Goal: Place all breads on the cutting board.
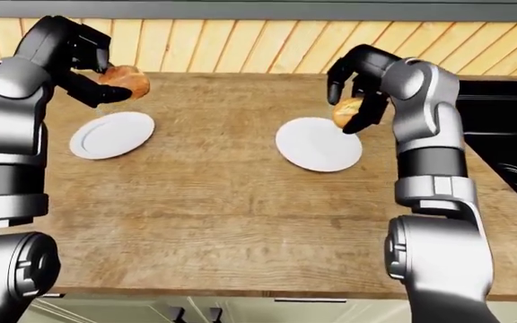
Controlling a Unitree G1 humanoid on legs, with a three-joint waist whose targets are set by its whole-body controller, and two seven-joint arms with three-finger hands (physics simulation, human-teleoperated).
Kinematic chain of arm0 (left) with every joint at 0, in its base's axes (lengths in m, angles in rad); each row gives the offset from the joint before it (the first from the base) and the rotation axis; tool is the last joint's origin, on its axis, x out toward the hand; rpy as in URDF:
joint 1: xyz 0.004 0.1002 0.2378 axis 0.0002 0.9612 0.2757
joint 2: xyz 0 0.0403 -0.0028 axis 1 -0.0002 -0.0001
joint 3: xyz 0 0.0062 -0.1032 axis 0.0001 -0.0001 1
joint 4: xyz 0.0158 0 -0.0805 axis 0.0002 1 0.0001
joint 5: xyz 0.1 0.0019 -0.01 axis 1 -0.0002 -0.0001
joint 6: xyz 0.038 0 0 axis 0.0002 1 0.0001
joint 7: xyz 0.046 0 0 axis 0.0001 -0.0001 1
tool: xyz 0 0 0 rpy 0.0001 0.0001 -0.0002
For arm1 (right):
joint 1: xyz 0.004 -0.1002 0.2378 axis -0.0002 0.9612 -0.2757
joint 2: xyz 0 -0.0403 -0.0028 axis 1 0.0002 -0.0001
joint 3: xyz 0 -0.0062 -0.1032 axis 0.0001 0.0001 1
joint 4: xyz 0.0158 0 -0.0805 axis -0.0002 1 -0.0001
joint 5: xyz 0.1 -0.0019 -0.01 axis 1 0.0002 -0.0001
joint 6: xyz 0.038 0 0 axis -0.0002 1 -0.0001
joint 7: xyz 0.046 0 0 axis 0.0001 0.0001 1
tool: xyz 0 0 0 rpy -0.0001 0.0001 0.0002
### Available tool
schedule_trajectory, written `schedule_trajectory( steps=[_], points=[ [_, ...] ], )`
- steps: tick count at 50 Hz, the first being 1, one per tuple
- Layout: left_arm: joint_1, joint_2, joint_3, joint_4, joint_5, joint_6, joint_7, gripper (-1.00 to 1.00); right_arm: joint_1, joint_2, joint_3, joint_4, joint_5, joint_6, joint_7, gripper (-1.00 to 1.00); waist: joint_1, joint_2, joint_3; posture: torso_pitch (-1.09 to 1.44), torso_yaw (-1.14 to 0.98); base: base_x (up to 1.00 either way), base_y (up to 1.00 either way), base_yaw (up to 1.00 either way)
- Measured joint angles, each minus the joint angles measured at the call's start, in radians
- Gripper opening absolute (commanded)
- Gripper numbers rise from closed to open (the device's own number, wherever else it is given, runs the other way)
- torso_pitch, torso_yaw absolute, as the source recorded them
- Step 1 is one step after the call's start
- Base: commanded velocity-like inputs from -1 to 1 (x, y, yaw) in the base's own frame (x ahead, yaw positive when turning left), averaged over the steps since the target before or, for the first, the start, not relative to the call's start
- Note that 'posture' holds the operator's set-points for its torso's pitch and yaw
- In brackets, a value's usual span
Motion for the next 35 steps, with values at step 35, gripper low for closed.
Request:
schedule_trajectory(
  steps=[35],
  points=[
    [0.026, -0.031, -0.009, -0.069, 0.020, 0.028, -0.010, -1.00, 0.000, 0.045, 0.012, -0.080, 0.107, 0.099, -0.008, -1.00, 0.097, 0.009, -0.008, 0.00, 0.00, -0.42, -0.22, 0.00]
  ],
)
